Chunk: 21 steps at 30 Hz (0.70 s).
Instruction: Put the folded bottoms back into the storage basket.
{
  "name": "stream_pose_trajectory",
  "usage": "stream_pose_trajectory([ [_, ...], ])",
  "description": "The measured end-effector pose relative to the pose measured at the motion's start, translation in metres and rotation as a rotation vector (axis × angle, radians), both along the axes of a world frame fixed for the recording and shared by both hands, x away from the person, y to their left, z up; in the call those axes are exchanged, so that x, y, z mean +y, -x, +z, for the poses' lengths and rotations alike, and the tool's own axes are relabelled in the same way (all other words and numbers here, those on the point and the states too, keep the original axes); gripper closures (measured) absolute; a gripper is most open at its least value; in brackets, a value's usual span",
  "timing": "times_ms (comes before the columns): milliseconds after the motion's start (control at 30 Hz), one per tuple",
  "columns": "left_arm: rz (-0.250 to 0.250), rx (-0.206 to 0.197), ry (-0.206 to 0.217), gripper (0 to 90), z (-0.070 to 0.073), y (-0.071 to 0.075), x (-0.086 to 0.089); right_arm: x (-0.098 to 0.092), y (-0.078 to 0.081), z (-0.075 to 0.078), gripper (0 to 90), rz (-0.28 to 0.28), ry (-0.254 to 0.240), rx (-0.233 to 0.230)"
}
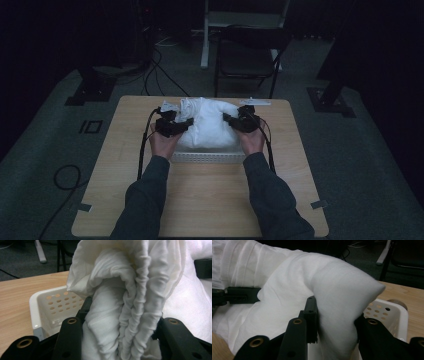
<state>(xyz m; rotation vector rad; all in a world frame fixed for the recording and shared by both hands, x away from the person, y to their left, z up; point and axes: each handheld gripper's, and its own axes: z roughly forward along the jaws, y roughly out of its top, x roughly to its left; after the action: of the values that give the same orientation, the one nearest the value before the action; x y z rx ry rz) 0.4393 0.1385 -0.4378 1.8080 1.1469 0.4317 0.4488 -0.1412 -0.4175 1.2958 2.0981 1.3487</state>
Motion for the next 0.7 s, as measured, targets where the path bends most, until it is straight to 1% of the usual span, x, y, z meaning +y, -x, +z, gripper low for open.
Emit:
stream_pose_trajectory([
  [433,0.007,0.031,-0.005,55.1,-0.009,-0.009,-0.001,0.002,-0.007,-0.009,69.3,-0.008,0.005,0.025],
  [700,0.011,0.051,-0.028,55.1,-0.014,-0.013,-0.003,0.003,-0.011,-0.015,69.3,-0.016,0.013,0.043],
])
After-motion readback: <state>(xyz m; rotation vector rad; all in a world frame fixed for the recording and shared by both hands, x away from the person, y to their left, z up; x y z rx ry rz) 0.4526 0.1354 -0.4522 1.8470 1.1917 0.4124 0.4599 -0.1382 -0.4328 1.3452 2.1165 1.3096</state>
